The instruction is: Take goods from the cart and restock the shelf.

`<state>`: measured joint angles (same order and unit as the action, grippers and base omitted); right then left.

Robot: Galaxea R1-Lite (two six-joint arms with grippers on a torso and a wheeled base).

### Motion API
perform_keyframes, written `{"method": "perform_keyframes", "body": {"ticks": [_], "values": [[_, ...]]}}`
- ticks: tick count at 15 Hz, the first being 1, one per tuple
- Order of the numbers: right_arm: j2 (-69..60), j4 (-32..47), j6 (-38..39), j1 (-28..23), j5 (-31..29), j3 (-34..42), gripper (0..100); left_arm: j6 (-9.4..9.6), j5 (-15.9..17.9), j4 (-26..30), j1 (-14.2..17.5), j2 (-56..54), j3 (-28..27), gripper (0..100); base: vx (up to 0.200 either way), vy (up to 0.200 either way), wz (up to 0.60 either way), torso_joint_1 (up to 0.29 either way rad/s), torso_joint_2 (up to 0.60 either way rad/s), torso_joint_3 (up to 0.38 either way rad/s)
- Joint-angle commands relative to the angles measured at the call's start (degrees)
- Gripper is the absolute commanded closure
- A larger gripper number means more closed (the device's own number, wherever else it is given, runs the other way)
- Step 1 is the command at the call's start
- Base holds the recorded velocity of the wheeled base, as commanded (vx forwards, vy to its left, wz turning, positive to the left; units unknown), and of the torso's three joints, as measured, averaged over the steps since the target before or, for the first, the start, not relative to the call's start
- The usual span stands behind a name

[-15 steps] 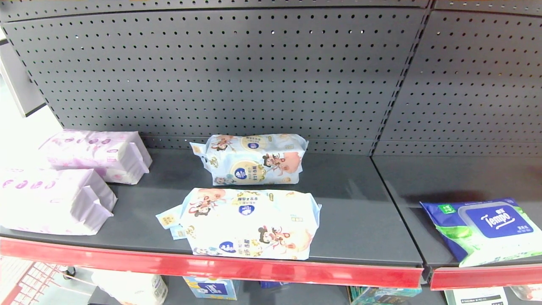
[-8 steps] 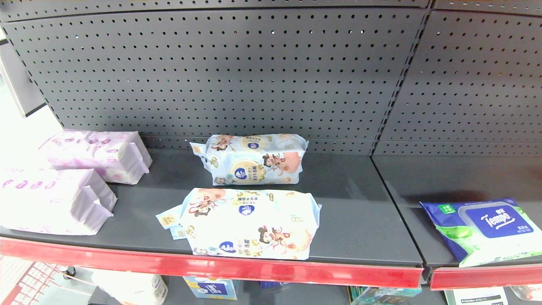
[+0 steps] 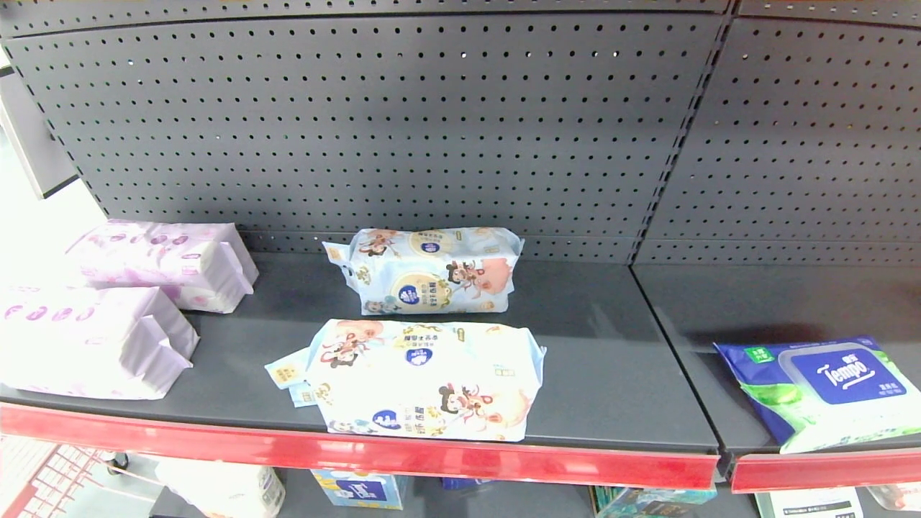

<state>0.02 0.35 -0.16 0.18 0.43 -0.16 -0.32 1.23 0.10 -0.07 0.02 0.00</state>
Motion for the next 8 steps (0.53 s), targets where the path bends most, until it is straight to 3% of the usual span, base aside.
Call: {"method": "perform_keyframes", "body": {"ticks": [1,8], "values": [[-0.02,0.00,-0.11,-0.01,0.01,-0.02,0,-0.03,0.00,-0.01,-0.01,-0.02,0.00,0,0.000,0.000,0.00,0.000,0.00,0.000],[-0.02,0.00,-0.02,-0.01,0.01,-0.02,0,-0.03,0.00,-0.01,-0.01,-0.02,0.00,0,0.000,0.000,0.00,0.000,0.00,0.000]]}}
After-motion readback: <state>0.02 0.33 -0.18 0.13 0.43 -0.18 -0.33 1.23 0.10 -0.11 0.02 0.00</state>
